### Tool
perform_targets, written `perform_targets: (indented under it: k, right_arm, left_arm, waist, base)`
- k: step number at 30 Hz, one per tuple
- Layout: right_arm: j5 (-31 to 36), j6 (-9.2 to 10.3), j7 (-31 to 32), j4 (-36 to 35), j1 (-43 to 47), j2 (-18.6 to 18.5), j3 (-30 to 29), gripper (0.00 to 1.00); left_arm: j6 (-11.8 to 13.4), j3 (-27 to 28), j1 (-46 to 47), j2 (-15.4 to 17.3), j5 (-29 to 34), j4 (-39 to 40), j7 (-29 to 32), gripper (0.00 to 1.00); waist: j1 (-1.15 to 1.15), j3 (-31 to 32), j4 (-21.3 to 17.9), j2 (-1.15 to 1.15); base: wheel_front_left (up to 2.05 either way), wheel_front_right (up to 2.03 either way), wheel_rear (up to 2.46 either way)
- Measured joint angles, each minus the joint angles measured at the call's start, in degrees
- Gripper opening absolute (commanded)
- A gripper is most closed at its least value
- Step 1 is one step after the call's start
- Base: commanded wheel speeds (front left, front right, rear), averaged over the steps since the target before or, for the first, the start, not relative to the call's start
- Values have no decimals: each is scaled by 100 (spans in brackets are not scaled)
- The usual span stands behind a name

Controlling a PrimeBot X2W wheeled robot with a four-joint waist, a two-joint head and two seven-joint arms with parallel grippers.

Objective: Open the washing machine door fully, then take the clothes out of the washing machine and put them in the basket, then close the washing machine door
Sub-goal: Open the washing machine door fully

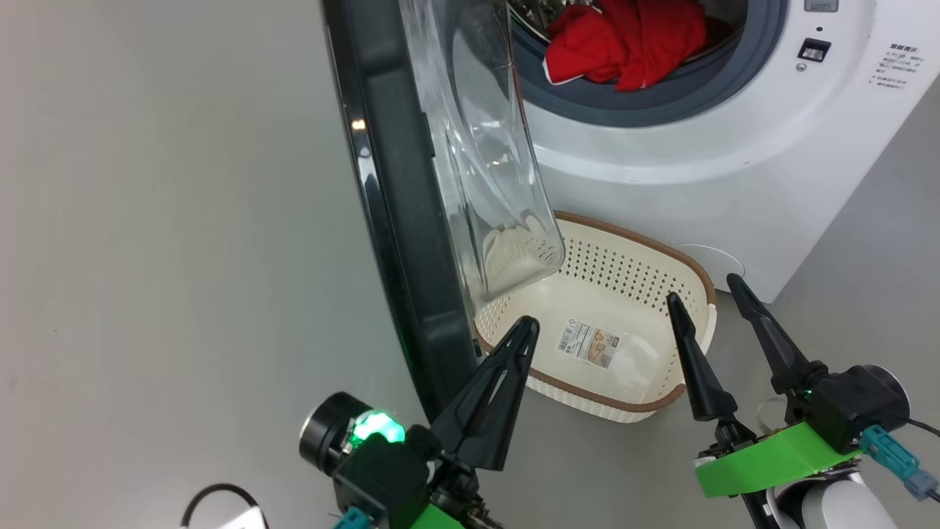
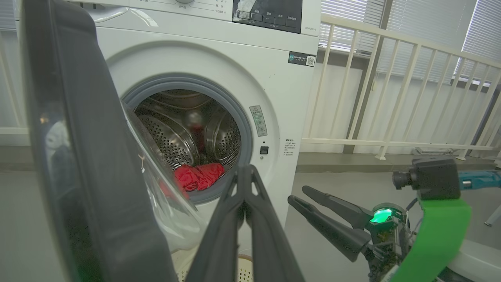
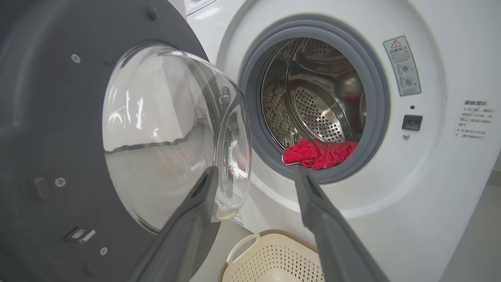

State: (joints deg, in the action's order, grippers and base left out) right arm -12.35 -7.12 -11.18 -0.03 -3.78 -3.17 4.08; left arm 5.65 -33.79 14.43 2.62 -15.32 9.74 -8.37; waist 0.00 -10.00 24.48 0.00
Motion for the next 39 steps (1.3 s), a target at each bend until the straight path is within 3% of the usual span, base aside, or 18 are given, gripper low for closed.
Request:
perform_targets:
  k: [20, 39]
  right_arm:
    - [-29, 0, -42, 29, -9, 0, 16, 100]
    - [-44, 0, 18, 13, -3, 0, 40, 100]
  left_arm:
    - [421, -7, 117, -1, -313, -998, -21, 0]
    - [805, 153, -8, 90, -350, -920, 71, 0]
  waist:
    - [1, -4, -12, 0]
    - [0, 47, 300, 0]
  base:
    - [0, 0, 0]
    - [0, 0, 0]
